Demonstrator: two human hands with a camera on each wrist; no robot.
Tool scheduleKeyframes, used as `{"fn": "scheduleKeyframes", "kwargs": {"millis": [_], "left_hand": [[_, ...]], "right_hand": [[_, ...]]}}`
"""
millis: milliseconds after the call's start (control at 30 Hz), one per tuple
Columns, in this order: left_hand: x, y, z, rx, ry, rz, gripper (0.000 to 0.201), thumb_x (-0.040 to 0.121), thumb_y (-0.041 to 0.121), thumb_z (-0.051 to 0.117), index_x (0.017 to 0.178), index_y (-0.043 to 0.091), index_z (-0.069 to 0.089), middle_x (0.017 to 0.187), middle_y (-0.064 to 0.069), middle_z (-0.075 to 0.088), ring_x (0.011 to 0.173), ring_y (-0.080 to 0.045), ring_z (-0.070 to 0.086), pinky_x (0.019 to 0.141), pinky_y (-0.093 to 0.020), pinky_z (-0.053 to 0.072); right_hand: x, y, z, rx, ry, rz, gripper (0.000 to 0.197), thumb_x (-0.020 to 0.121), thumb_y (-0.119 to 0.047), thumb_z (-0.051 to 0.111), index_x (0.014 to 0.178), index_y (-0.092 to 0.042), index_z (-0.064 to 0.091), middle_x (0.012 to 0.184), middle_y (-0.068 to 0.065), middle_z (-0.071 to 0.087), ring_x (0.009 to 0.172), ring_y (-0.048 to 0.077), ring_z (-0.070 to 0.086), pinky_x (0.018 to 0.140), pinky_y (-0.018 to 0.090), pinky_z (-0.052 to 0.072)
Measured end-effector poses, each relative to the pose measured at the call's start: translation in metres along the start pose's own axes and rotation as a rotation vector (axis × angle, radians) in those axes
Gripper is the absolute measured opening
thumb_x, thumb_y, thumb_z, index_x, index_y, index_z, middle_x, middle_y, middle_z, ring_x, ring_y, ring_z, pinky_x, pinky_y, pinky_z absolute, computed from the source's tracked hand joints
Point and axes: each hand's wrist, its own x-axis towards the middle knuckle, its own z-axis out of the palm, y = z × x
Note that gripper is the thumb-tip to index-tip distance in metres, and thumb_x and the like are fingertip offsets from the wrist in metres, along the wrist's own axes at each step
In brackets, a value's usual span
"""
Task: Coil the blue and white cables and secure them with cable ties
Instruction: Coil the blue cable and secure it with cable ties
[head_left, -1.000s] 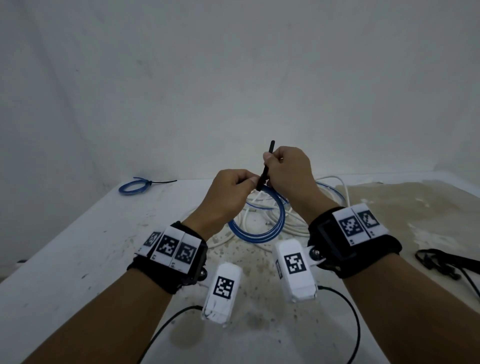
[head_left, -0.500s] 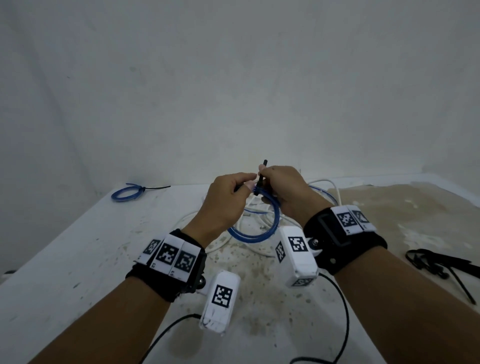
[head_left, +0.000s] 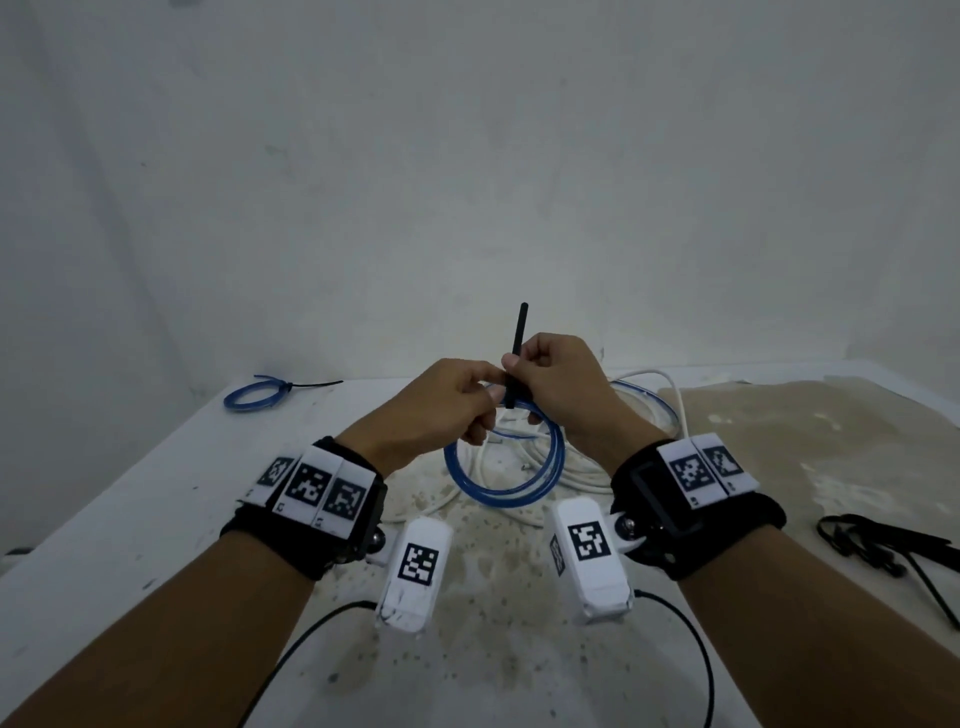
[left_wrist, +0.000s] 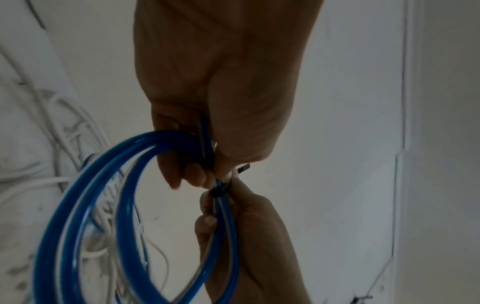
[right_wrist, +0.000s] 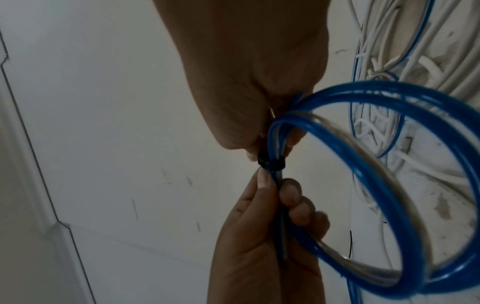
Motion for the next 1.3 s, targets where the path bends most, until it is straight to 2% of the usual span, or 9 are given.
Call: {"fn": "scheduleKeyframes", "kwargs": {"millis": [167, 333, 467, 600, 767, 867, 1000, 1200, 1300], "left_hand": [[0.001, 0.003, 0.001, -0.113, -0.073, -0.125, 0.027, 0.103, 0.012, 0.043, 0.103, -0.002, 0.066, 0.085, -0.010, 0.069, 0.047, -0.009, 0.032, 0.045, -0.020, 0.032], [0.005, 0.006, 0.003, -0.019, -0.024, -0.113, 0.028, 0.103, 0.012, 0.040, 0.105, 0.002, 0.067, 0.067, 0.001, 0.054, 0.047, -0.008, 0.031, 0.044, -0.020, 0.026], [0.003, 0.000, 0.010, 0.023, 0.057, -0.039, 0.028, 0.101, 0.008, 0.043, 0.099, 0.001, 0.070, 0.064, 0.001, 0.053, 0.044, 0.000, 0.041, 0.046, -0.011, 0.032], [0.002, -0.005, 0.020, 0.072, 0.114, -0.010, 0.024, 0.099, 0.012, 0.047, 0.094, 0.004, 0.069, 0.073, -0.011, 0.062, 0.063, -0.014, 0.049, 0.062, -0.026, 0.040], [0.004, -0.002, 0.022, 0.076, 0.113, -0.087, 0.022, 0.099, 0.010, 0.047, 0.097, 0.013, 0.068, 0.074, -0.005, 0.060, 0.052, -0.009, 0.040, 0.051, -0.020, 0.033], [0.004, -0.002, 0.022, 0.018, 0.077, -0.130, 0.023, 0.099, 0.009, 0.046, 0.102, 0.008, 0.068, 0.072, -0.003, 0.058, 0.043, -0.002, 0.039, 0.044, -0.015, 0.030], [0.003, -0.004, 0.023, -0.070, 0.044, -0.136, 0.021, 0.100, 0.009, 0.044, 0.106, 0.007, 0.064, 0.070, -0.001, 0.056, 0.037, 0.002, 0.040, 0.042, -0.014, 0.030], [0.000, -0.004, 0.030, -0.024, 0.045, -0.095, 0.017, 0.100, 0.008, 0.044, 0.098, 0.005, 0.060, 0.073, 0.000, 0.056, 0.045, 0.003, 0.045, 0.044, -0.009, 0.033], [0.002, -0.007, 0.030, 0.109, 0.052, -0.037, 0.021, 0.097, 0.009, 0.045, 0.092, 0.002, 0.063, 0.075, -0.006, 0.058, 0.052, -0.004, 0.042, 0.052, -0.019, 0.033]], "right_hand": [[-0.002, 0.003, 0.002, -0.023, 0.012, -0.015, 0.021, 0.093, -0.016, 0.066, 0.086, 0.004, 0.062, 0.073, 0.014, 0.066, 0.055, 0.022, 0.060, 0.040, 0.025, 0.046], [-0.002, 0.004, 0.002, -0.018, 0.062, -0.025, 0.019, 0.092, -0.016, 0.066, 0.080, -0.004, 0.059, 0.083, 0.019, 0.067, 0.066, 0.028, 0.067, 0.041, 0.025, 0.049], [0.001, 0.003, -0.003, -0.016, -0.004, 0.102, 0.021, 0.093, -0.015, 0.065, 0.084, 0.001, 0.056, 0.085, 0.019, 0.066, 0.060, 0.024, 0.068, 0.042, 0.025, 0.051], [-0.001, 0.009, -0.005, -0.056, -0.035, 0.171, 0.019, 0.095, -0.016, 0.063, 0.085, -0.003, 0.053, 0.087, 0.023, 0.067, 0.059, 0.025, 0.068, 0.042, 0.028, 0.052], [-0.002, 0.014, -0.005, -0.211, 0.024, 0.080, 0.024, 0.092, -0.021, 0.066, 0.079, -0.003, 0.058, 0.082, 0.016, 0.067, 0.068, 0.030, 0.071, 0.059, 0.047, 0.060], [0.001, 0.010, -0.007, -0.369, 0.013, -0.036, 0.023, 0.090, -0.026, 0.068, 0.073, -0.016, 0.057, 0.084, 0.007, 0.067, 0.079, 0.026, 0.066, 0.076, 0.042, 0.055], [0.004, 0.007, -0.006, -0.373, -0.026, -0.073, 0.025, 0.090, -0.025, 0.068, 0.069, -0.020, 0.054, 0.073, 0.002, 0.062, 0.073, 0.022, 0.060, 0.075, 0.039, 0.052], [0.006, 0.011, -0.003, -0.341, 0.022, 0.005, 0.027, 0.089, -0.023, 0.069, 0.067, -0.019, 0.054, 0.084, 0.012, 0.070, 0.084, 0.029, 0.067, 0.082, 0.044, 0.055], [0.005, 0.012, -0.002, -0.290, 0.047, 0.071, 0.025, 0.089, -0.022, 0.070, 0.069, -0.013, 0.056, 0.081, 0.010, 0.066, 0.085, 0.029, 0.066, 0.080, 0.042, 0.056]]}}
